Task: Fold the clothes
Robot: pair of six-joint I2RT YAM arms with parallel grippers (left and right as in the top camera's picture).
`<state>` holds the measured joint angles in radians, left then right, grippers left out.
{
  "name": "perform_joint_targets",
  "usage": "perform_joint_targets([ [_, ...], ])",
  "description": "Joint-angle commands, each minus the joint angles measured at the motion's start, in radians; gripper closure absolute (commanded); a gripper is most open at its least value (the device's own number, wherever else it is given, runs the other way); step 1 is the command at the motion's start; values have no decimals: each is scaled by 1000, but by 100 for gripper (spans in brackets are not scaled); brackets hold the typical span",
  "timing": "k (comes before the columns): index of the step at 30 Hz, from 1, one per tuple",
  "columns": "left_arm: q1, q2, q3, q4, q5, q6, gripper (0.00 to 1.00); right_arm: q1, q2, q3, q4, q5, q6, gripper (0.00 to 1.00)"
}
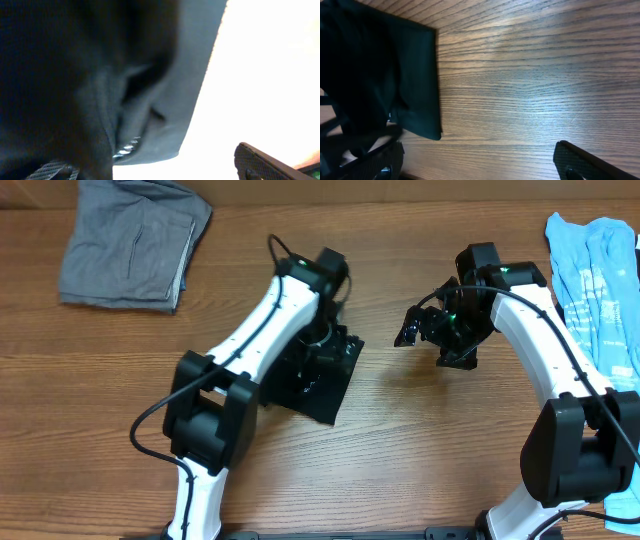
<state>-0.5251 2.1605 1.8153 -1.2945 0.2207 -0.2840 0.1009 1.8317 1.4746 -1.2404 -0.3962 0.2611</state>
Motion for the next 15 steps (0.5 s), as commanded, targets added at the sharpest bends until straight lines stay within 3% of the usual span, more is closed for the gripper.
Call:
perform_joint_targets([
  [1,-26,11,-61,42,6,11,1,6,-32,24,3,-10,-7,0],
  [4,-24,12,-118,95,4,5,5,6,-32,24,0,-9,-8,0],
  [15,-66,-16,-100,66,8,38,25,6,-32,24,31,-9,-7,0],
])
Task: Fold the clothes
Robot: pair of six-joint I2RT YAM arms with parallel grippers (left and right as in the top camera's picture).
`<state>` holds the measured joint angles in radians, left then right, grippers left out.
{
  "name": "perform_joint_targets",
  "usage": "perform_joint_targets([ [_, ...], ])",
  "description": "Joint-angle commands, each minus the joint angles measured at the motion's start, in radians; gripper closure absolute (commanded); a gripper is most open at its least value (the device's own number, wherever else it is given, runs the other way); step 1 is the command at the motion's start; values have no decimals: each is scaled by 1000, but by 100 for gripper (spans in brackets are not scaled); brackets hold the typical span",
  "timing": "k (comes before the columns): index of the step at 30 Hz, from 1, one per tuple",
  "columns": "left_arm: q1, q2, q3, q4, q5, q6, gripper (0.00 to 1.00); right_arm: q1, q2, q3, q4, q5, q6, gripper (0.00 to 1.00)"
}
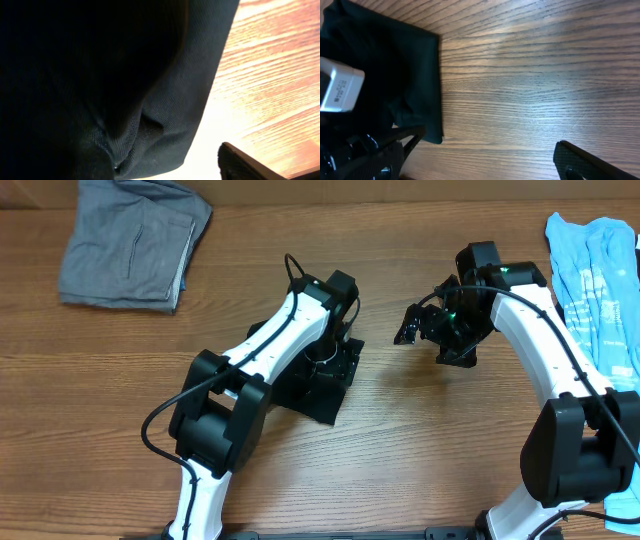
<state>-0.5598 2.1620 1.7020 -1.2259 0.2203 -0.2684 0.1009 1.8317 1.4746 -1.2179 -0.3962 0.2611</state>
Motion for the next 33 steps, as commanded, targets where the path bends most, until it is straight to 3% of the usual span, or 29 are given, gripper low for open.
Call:
perform_joint_targets([
  [1,-40,-20,14,-3,8,22,28,6,-32,24,9,-9,-7,0],
  [5,-75,-21,14,-3,9,16,27,2,-32,24,16,-9,-7,0],
  [16,-114,-83,47,-37,9,-2,1,-72,-32,25,39,-10,-3,0],
  [24,-134,-306,77,-43,8,-2,0,-196,-33,25,7,-101,-34,0],
  [28,-106,-362,77,-66,-168,-115,0,-185,-32,25,4,-165,-34,0],
  [29,-71,-390,77,-89,-250,-177,0,-166,-32,25,4,-182,-34,0],
  [33,74,-440,77,-126,-332,-275,0,-83,-32,25,9,-201,-27,2],
])
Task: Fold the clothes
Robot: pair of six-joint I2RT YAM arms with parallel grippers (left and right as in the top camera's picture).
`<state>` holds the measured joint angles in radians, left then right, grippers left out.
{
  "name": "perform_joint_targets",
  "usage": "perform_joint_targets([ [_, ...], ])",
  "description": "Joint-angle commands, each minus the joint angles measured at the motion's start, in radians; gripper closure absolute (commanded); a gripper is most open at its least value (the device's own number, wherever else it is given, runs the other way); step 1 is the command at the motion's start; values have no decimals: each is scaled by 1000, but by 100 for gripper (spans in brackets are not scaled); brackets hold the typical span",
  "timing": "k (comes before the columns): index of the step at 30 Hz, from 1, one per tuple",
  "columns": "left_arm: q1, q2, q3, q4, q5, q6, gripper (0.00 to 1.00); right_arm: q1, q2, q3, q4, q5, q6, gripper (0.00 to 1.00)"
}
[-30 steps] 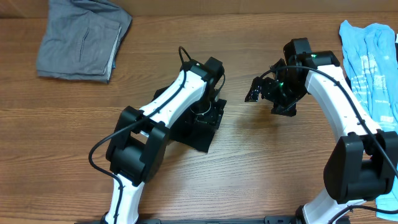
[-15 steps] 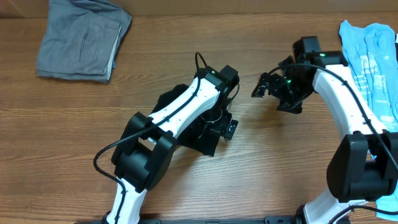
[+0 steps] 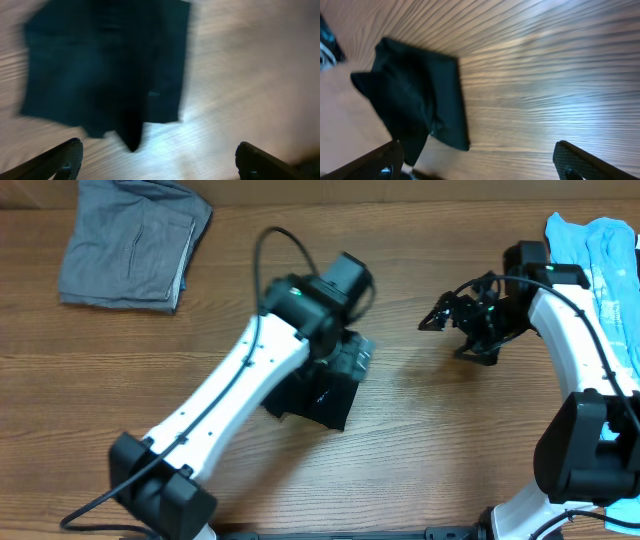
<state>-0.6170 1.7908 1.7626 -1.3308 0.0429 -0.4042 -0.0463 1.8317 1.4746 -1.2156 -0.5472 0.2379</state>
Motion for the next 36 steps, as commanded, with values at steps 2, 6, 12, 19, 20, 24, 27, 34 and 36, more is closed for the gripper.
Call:
perform_joint_targets([
  [2,228,-72,16,-50,-200,-201,0,139,-32,24,26,-49,18,3],
  [6,433,-59,11,-93,-215,-229,0,298,-32,24,111,-23,89,4],
  [12,663,-55,-30,-151,-205,-228,0,509,-13,24,245,192,232,13],
  [19,682,-55,-117,-139,-203,-228,0,544,67,24,341,172,261,33],
  [20,680,-55,-125,-133,-202,-228,0,545,76,24,349,159,261,33],
  [24,673,-55,-175,-93,-179,-227,0,562,111,24,404,121,261,34],
  [27,673,-54,-205,-82,-164,-224,0,564,135,24,432,128,288,37],
  [34,673,-54,-207,-81,-164,-220,0,561,166,24,443,189,291,87],
  [36,673,-54,-207,-78,-165,-220,0,560,166,31,413,233,291,96],
])
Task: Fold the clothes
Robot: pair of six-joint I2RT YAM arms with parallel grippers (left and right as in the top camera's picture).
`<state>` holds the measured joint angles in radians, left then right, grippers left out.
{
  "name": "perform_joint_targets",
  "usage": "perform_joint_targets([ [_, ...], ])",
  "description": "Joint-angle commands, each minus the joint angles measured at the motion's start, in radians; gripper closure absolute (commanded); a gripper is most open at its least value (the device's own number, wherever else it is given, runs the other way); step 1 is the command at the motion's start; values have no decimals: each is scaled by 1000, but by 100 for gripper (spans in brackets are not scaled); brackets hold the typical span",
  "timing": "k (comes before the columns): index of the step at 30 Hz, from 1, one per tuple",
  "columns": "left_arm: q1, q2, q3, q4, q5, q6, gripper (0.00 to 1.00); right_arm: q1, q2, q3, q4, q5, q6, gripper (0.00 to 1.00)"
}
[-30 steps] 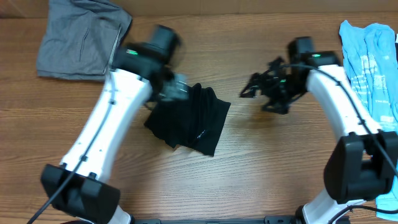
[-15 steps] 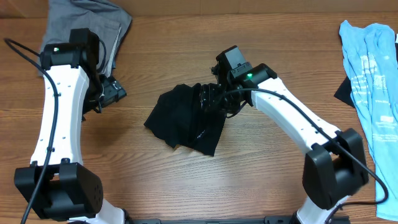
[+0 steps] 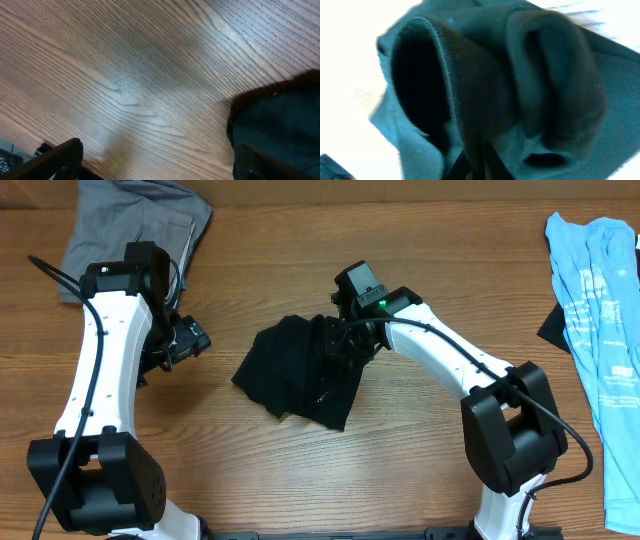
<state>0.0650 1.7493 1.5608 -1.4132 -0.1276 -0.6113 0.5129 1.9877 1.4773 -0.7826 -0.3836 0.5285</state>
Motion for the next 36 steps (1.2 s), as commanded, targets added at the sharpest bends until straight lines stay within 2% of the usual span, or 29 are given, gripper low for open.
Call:
perform_joint_targets([
  [1,-10,-13,-5,4,5,-11,0,-7,10,50,-77,85,0,96],
  [6,-10,-13,-5,11,6,3,0,-42,10,168,-344,132,0,96],
  [8,-10,-13,-5,11,6,6,0,-42,14,153,-423,250,0,96],
  [10,-10,-13,-5,12,6,6,0,-42,16,102,-402,287,0,96],
  [13,-10,-13,-5,12,6,6,0,-42,18,-3,-318,285,5,88],
  [14,-10,-13,-5,11,6,6,0,-47,18,-63,-283,285,26,76],
  [20,-10,-13,-5,13,6,13,0,-70,17,-102,-331,283,27,71],
  [24,-10,-13,-5,11,6,14,0,-113,-4,19,-492,341,27,53],
  [25,-10,-13,-5,11,6,14,0,-129,-17,80,-560,364,26,38],
  [27,-10,-13,-5,12,6,14,0,-143,-30,142,-623,367,26,24],
  [28,-10,-13,-5,12,6,14,0,-149,-44,191,-669,350,26,21],
  [31,-10,-13,-5,12,6,13,0,-149,-78,232,-701,250,-40,20],
  [34,-10,-13,-5,12,7,13,0,-126,-90,232,-705,120,-146,24],
  [36,-10,-13,-5,12,6,14,0,-114,-90,231,-716,131,-143,24],
])
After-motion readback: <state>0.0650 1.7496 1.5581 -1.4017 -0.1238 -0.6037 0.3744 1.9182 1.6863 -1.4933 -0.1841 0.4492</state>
